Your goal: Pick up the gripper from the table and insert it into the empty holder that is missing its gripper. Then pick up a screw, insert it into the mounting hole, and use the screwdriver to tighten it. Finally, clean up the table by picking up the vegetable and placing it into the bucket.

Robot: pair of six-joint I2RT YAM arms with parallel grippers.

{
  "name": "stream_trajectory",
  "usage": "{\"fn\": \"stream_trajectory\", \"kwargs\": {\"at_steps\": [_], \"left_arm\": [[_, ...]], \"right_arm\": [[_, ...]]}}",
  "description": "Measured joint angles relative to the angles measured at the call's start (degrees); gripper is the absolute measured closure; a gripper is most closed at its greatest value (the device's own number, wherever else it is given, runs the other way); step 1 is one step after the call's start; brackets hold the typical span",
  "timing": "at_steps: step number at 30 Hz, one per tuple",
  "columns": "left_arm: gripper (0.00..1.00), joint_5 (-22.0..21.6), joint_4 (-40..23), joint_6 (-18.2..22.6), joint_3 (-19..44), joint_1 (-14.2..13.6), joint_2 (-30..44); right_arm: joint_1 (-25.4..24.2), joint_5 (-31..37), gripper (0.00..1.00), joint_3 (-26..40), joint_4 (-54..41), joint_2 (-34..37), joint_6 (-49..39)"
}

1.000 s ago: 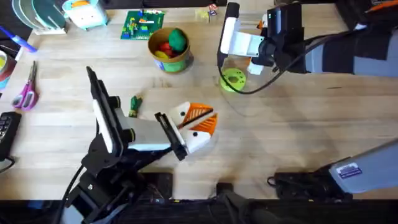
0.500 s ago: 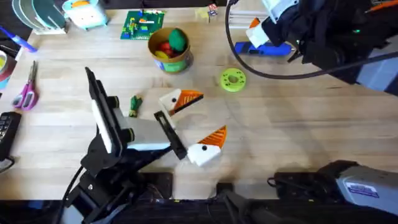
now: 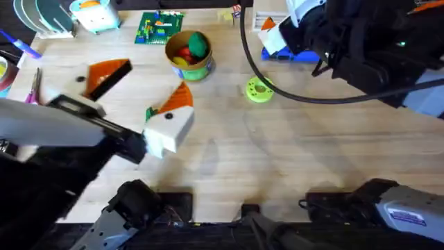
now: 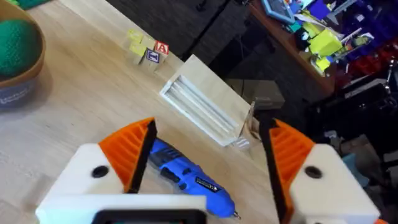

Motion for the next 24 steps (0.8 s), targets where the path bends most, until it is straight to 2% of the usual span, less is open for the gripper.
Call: {"fn": "stream_trajectory", "kwargs": {"at_steps": [5,8,10,14,19,24], "left_arm": [[0.011,-11.2,-24.8,1.7,18.5,0.0,14.4],[0.01,-14.9,-38.1,-0.8,24.9,0.6,21.9],[0.01,-16.4,-42.6,-3.3,27.1,1.6,25.8],[0.01,-17.7,-43.8,-10.2,27.8,4.4,30.4],[0.007,-16.9,-41.5,-18.4,27.8,8.0,31.3],[0.01,-15.2,-40.7,-21.9,28.0,8.7,31.2]], "right_arm": [[0.5,0.0,0.01,0.0,0.0,0.0,0.1],[0.5,0.0,0.01,0.0,-0.1,0.0,0.1],[0.5,0.0,0.01,0.0,-0.1,0.0,0.1],[0.5,0.0,0.01,0.0,-0.1,0.0,0.1],[0.5,0.0,0.01,0.0,-0.1,0.0,0.1],[0.5,0.0,0.01,0.0,-0.1,0.0,0.1]]}}
